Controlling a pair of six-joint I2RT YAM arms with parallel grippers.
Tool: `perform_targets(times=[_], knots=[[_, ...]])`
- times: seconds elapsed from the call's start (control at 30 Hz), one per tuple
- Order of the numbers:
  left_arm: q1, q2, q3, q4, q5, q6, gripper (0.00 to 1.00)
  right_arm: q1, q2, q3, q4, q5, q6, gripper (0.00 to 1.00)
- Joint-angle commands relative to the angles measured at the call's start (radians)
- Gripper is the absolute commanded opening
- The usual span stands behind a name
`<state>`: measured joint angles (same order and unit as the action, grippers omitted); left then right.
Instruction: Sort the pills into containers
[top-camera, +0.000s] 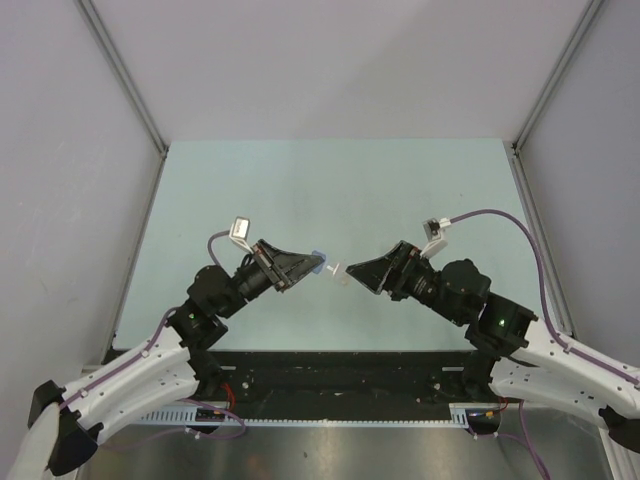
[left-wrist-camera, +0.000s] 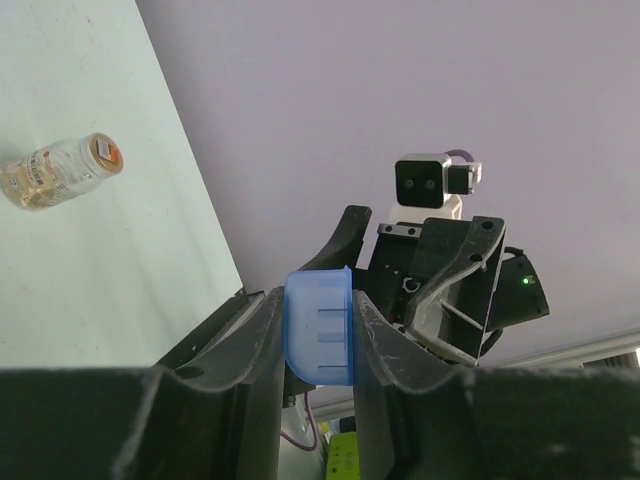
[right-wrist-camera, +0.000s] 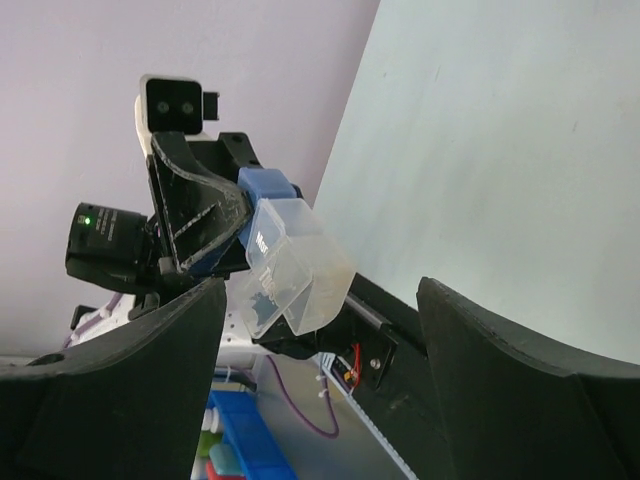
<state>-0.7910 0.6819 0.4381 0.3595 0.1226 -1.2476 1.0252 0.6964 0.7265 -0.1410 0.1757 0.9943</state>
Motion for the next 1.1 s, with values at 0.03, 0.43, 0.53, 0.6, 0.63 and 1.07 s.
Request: perform_targets(times=[0.03,0.43,0.53,0.6,0.63,1.07], knots=[[-0.004,0.001,0.045,0.053,-0.011,-0.023,0.00,-0.010,0.012,-0.039,0.217,-0.128,0.021,0.82],[-0.005,-0.005,0.034,0.067,-0.020,-0.030,0.00,-0.017,0.043,-0.076,0.337,-0.212,0.038,0.61],[-0.005,-0.007,0.033,0.070,-0.021,-0.032,0.00,-0.017,0.041,-0.082,0.343,-0.212,0.040,0.56],[-0.005,-0.007,0.031,0.071,-0.020,-0.036,0.00,-0.019,0.043,-0.084,0.343,-0.214,0.040,0.56],[-0.005,-0.007,0.030,0.073,-0.020,-0.039,0.00,-0.019,0.045,-0.085,0.348,-0.217,0.041,0.61],[-0.005,-0.015,0.016,0.090,-0.014,-0.053,0.01,-0.020,0.063,-0.093,0.397,-0.246,0.044,0.47]])
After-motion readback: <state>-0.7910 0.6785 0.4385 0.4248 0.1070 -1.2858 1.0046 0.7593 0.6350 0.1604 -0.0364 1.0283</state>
